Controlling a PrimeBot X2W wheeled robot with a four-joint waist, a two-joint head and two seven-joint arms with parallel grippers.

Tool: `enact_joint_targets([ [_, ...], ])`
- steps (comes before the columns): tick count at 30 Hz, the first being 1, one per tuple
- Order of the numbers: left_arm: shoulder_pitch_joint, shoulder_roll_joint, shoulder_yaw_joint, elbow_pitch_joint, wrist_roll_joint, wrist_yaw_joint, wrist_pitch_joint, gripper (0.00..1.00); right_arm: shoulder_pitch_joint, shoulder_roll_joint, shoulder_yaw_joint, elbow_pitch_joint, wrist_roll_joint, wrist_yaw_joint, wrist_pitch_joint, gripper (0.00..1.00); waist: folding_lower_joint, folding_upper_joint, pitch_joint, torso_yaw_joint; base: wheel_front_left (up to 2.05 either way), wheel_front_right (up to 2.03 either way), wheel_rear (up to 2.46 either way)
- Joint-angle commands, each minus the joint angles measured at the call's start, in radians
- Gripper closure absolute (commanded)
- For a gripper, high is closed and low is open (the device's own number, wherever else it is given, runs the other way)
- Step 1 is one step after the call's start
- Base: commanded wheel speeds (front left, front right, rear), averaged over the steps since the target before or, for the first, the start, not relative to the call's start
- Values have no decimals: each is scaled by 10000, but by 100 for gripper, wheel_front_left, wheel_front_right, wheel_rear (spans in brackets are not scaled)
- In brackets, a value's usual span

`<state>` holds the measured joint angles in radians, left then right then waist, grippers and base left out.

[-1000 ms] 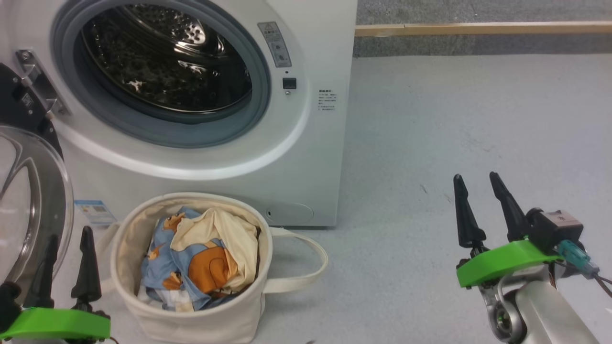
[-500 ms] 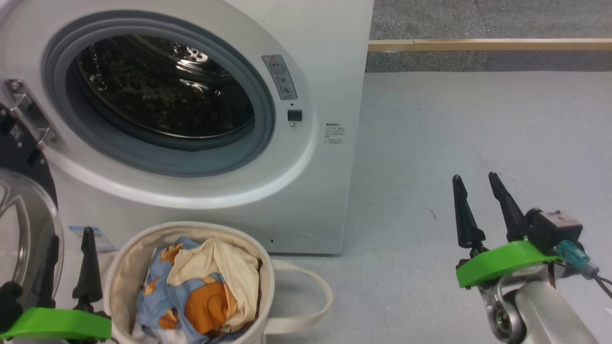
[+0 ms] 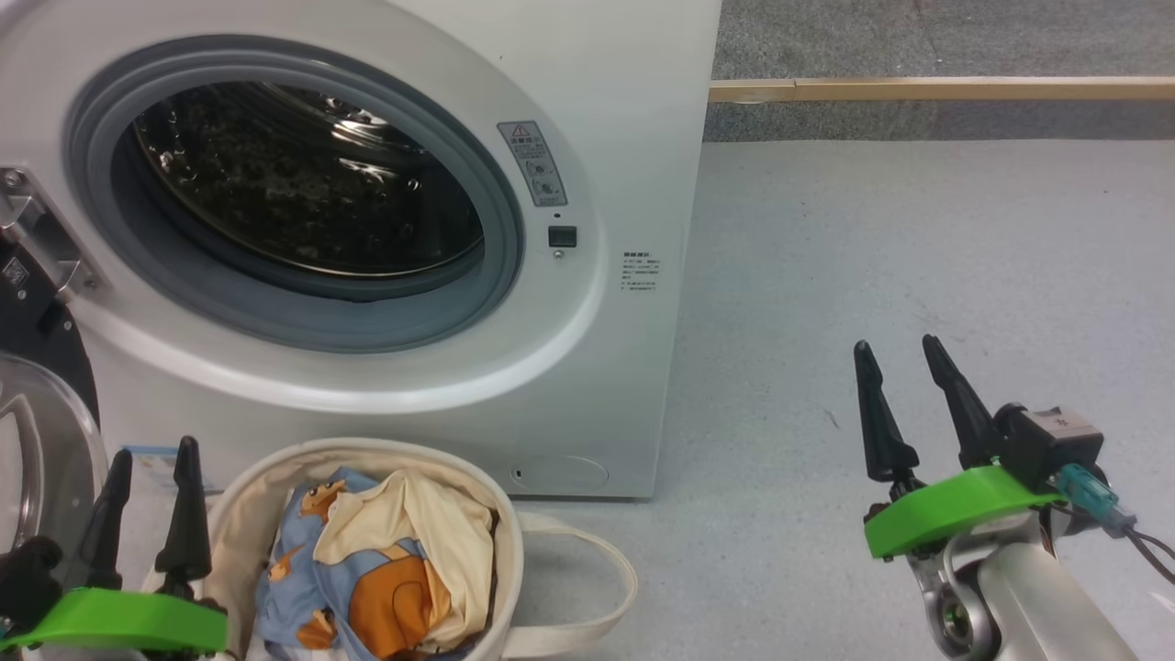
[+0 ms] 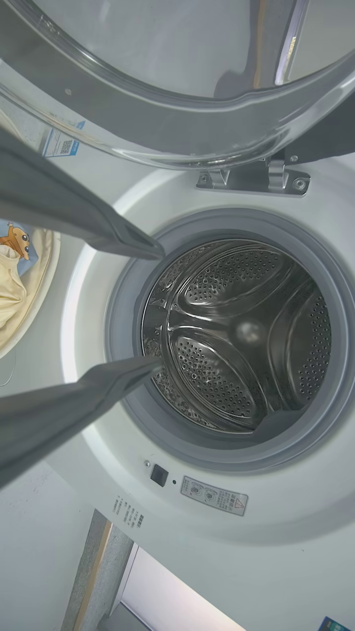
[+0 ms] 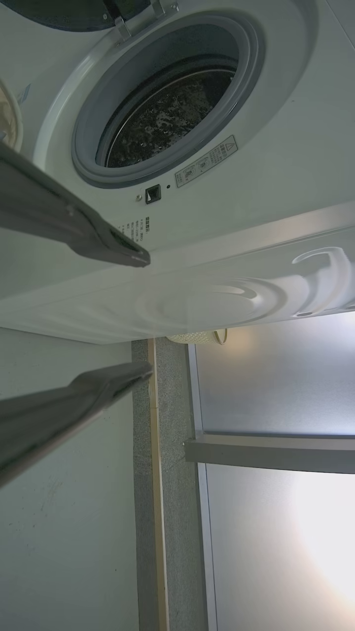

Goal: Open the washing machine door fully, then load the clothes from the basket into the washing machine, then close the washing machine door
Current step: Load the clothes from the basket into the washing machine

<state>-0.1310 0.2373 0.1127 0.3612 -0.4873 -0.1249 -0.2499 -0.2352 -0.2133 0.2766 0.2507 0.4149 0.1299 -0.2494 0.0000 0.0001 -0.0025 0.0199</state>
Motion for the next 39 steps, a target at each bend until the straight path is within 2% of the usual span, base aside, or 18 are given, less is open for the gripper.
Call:
enact_joint_targets([
  [1, -422, 296, 318, -268, -43, -57, -118, 0, -162, 7, 196, -291, 32, 8, -124, 0, 0, -1, 18, -9, 0, 0, 0],
  [15, -616, 182, 285, 48, -62, -50, -118, 0, -255, 13, 352, -404, 88, 8, -124, 0, 0, -1, 514, -116, 0, 0, 0],
  [23, -1191, -248, 1, 969, 178, -26, -118, 0, -420, 55, 362, -471, 73, 8, -124, 0, 0, -1, 1105, -213, 0, 0, 0],
  [32, -2375, -740, -739, 3344, 608, -51, -118, 0, -839, -34, 649, -649, 61, 8, -124, 0, 0, -1, 2144, -524, 0, 0, 0],
  [39, -3391, -623, -1181, 5432, 732, -55, -118, 0, -1164, -117, 648, -791, -19, 8, -124, 0, 0, -1, 2914, -857, 0, 0, 0],
])
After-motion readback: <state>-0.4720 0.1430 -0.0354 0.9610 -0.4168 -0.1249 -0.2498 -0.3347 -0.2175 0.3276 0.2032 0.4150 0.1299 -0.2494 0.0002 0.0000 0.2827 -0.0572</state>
